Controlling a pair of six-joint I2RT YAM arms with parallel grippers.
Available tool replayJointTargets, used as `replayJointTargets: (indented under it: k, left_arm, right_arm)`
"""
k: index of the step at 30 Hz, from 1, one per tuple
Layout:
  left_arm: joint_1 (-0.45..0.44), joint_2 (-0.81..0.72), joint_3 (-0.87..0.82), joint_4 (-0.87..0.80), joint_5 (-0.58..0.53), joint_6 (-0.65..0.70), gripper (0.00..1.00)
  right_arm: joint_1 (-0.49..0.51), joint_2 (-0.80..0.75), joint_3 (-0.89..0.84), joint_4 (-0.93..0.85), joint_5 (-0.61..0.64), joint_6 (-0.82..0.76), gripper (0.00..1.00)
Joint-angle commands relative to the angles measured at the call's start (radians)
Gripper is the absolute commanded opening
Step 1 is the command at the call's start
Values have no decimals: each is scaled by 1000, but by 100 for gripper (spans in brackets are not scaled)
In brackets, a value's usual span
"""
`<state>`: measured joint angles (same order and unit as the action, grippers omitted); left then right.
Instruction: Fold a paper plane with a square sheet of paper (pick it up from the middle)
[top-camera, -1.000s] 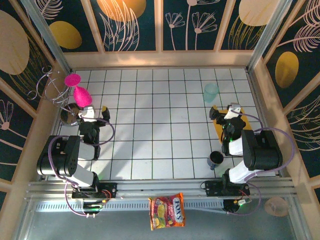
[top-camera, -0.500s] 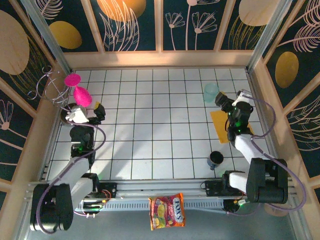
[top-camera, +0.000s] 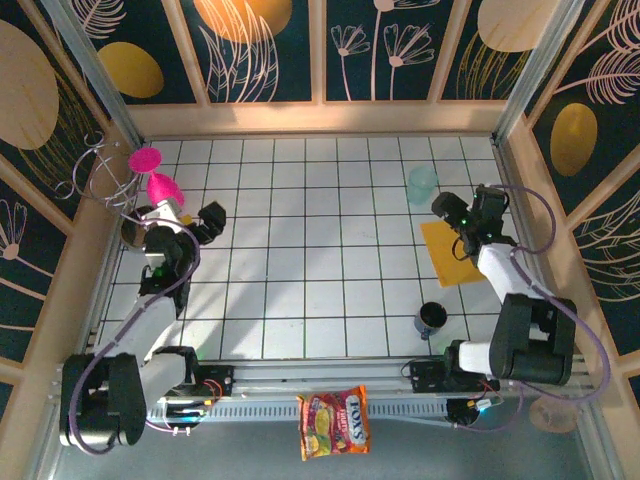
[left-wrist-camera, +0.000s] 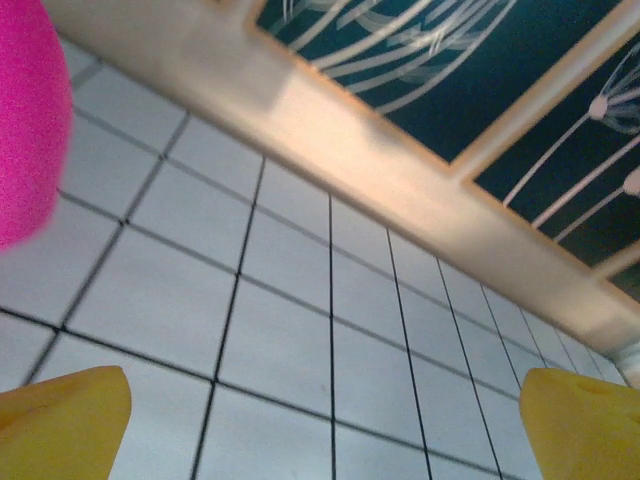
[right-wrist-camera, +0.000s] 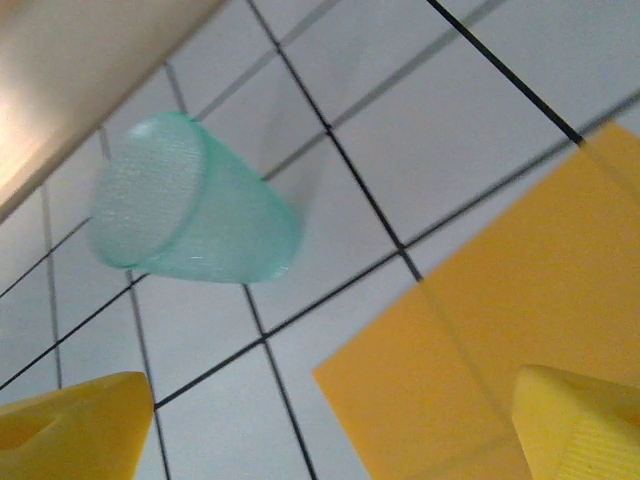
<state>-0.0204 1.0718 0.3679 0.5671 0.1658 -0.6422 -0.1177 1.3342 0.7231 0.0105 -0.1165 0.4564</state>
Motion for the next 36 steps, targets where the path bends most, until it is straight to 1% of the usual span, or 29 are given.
replayJointTargets:
  k: [1,8,12,16,22,25,28,33,36]
  left_arm:
    - [-21,69,61,-5,115,-76,99]
    - [-153,215,146,-31,112,-82,99]
    - [-202,283,165,-3,120,-124,99]
    - [-248,343,192,-12,112,-142,99]
    - [-288,422,230,-15,110,-165,99]
    - [-295,457,242,-15,111,-180,99]
    - [-296,485,252,-18,115,-191,99]
    - [-296,511,265,-38,103,-196,99]
    - [-296,517,270,-54,94,-195,99]
  right_arm:
    - [-38,62,34,-84,-65,46,90]
    - [-44,177,70,-114,-50,47,88]
    - [-40,226,86,-136,-46,45,86]
    - [-22,252,94,-153,-41,51,85]
    - [45,305,110,-195,-28,75,85]
    - [90,327,122,-217,-31,99,84]
    - [155,354,145,-243,-74,125,84]
    - [310,392,180,-244,-101,200,84]
    - [427,436,209,-211,-109,262,83]
